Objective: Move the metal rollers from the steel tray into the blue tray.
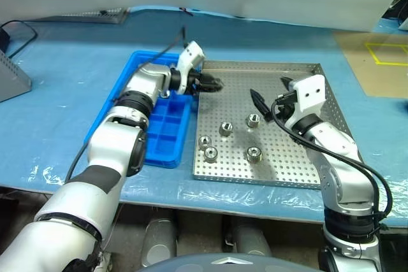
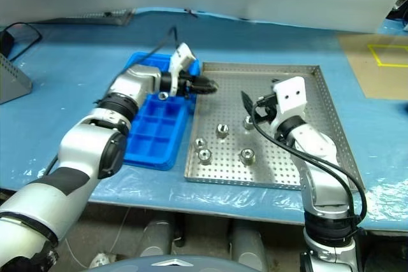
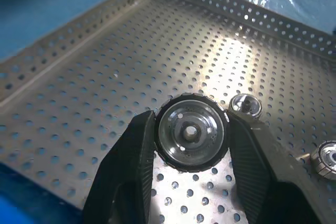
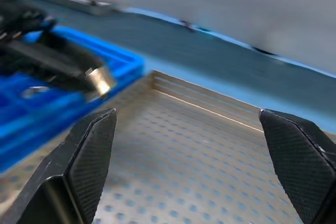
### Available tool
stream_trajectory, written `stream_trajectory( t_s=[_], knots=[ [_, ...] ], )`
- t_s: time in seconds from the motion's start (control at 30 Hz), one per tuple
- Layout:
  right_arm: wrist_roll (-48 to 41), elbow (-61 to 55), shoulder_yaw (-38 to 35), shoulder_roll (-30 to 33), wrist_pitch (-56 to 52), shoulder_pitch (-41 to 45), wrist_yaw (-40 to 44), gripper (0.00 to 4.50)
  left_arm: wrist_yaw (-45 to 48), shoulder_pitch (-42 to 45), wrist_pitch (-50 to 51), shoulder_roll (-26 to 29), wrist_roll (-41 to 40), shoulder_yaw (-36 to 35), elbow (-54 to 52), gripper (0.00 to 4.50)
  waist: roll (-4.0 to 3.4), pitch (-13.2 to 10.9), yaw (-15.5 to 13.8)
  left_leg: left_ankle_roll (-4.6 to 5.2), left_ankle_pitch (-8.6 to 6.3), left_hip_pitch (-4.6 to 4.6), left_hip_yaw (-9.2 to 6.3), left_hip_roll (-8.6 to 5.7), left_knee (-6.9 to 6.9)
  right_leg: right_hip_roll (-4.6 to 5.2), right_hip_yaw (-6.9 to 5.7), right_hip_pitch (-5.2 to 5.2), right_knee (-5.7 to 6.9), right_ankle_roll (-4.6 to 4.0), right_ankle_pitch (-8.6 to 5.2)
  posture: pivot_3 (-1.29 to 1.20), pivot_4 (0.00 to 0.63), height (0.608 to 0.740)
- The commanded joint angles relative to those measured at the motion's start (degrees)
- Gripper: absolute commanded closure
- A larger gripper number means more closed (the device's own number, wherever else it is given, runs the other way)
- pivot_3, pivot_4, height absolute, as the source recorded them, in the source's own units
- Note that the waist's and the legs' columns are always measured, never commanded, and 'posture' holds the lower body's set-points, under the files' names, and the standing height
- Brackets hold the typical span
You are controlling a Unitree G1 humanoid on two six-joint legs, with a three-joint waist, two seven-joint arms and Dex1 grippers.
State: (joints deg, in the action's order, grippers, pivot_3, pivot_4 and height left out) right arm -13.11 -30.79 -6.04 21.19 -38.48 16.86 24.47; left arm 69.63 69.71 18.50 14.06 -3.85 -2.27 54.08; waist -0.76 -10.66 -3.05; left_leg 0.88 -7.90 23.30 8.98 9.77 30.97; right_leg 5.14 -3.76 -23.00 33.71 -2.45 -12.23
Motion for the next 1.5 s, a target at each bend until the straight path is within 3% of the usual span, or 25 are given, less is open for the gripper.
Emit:
stream_trajectory(
  t_s=[0.03,0.23,0.37,0.67,0.9,1.23,1.47,1.5],
  knots=[
    [-3.4,1.7,1.4,2.2,0.6,3.6,4.9,0.00,1.5,-6.2,10.9,4.3,-5.7,-1.2,-19.4,2.77,-0.01,0.0,-0.3,0.00,0.00,-0.01,0.00,0.01,0.00,0.00,0.00,0.00,0.01,-0.02,-0.01,0.07,0.150,0.740],
    [-4.6,9.0,7.6,3.8,4.0,8.7,12.7,0.00,-4.7,-27.2,27.2,13.4,-10.0,-2.2,-48.3,2.77,-0.09,0.0,-2.1,-0.17,0.02,0.07,-0.02,0.18,-0.03,-0.01,-0.21,-0.10,0.16,-0.22,-0.13,0.21,0.150,0.740],
    [-3.9,13.1,11.3,3.4,6.7,10.7,16.2,0.00,-11.6,-36.7,30.2,15.5,-11.7,-5.3,-57.1,2.77,-0.09,0.0,-4.3,-0.21,0.04,0.31,-0.20,0.18,0.05,-0.01,-0.41,-0.20,0.18,-0.22,-0.14,0.30,0.150,0.740],
    [-1.5,20.8,16.1,1.1,12.3,15.2,18.8,0.00,-29.0,-42.1,26.3,10.6,-13.6,-12.7,-62.3,2.77,-0.08,0.0,-8.5,-0.45,0.19,0.26,-0.36,0.19,0.17,0.07,-0.48,-0.11,0.53,-0.23,-0.13,0.40,0.150,0.740],
    [1.6,22.4,19.3,0.0,14.9,15.1,18.7,0.00,-37.2,-44.3,21.6,10.1,-12.1,-12.4,-57.4,2.77,-0.06,0.0,-8.9,-0.52,0.24,0.30,-0.41,0.19,0.16,0.03,-0.47,-0.26,0.68,-0.20,-0.15,0.41,0.150,0.740],
    [4.3,22.4,18.8,0.8,15.6,13.9,17.1,0.00,-38.9,-44.4,20.6,11.0,-12.9,-10.8,-52.9,2.77,-0.05,0.0,-8.9,-0.56,0.26,0.29,-0.44,0.19,0.25,0.03,-0.43,-0.32,0.88,-0.20,-0.17,0.37,0.150,0.740],
    [5.2,22.7,18.2,1.1,16.1,13.8,15.8,0.00,-36.1,-42.4,21.2,13.4,-14.2,-9.0,-51.3,0.44,-0.04,0.0,-8.7,-0.66,0.32,0.12,-0.43,0.19,0.21,-0.01,-0.32,-0.32,1.01,-0.19,-0.18,0.34,0.150,0.740],
    [5.2,22.5,18.1,1.2,16.0,13.6,15.7,0.00,-35.5,-41.6,21.0,14.0,-14.6,-9.1,-51.0,0.44,-0.04,0.0,-8.7,-0.67,0.33,0.11,-0.43,0.20,0.20,-0.02,-0.31,-0.32,1.01,-0.19,-0.18,0.34,0.150,0.740]
  ],
)
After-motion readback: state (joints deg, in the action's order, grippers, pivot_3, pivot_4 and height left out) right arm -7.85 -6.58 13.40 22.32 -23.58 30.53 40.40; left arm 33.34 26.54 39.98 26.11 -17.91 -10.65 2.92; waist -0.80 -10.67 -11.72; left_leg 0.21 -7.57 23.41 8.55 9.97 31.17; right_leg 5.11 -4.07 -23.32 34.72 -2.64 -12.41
